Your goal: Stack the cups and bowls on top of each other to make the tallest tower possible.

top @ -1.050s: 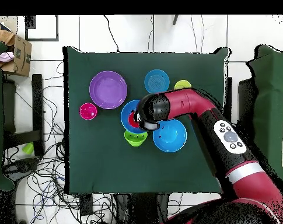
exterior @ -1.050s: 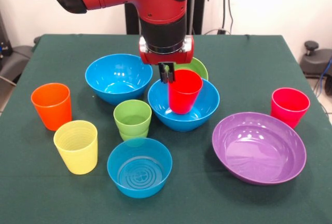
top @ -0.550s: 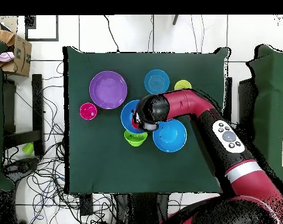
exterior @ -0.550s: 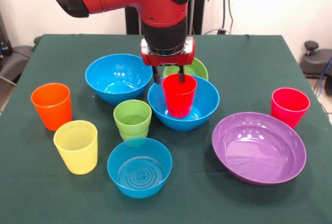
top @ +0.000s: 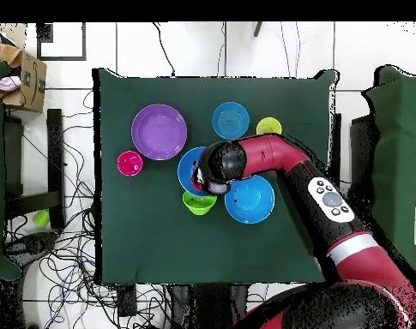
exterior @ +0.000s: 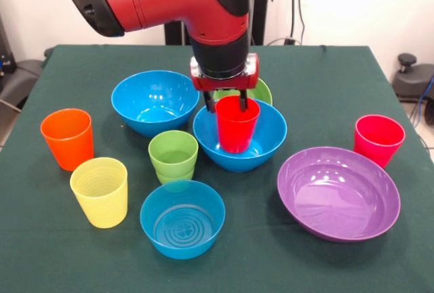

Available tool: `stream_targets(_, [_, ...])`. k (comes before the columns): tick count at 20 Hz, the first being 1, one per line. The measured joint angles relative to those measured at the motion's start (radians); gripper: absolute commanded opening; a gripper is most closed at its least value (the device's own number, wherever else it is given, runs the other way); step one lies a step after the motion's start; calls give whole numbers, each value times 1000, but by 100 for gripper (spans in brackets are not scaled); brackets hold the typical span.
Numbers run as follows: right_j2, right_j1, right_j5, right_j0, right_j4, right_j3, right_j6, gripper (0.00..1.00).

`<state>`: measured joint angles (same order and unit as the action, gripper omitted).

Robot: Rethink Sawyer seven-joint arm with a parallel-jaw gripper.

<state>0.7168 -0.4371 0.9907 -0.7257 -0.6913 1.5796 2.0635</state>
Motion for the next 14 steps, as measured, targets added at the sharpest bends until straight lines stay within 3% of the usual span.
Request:
stream_targets(9, [16,-18,0,-10,14,15,0,100])
stream_targets(14, [40,-107,0,-22,49,55,0,100])
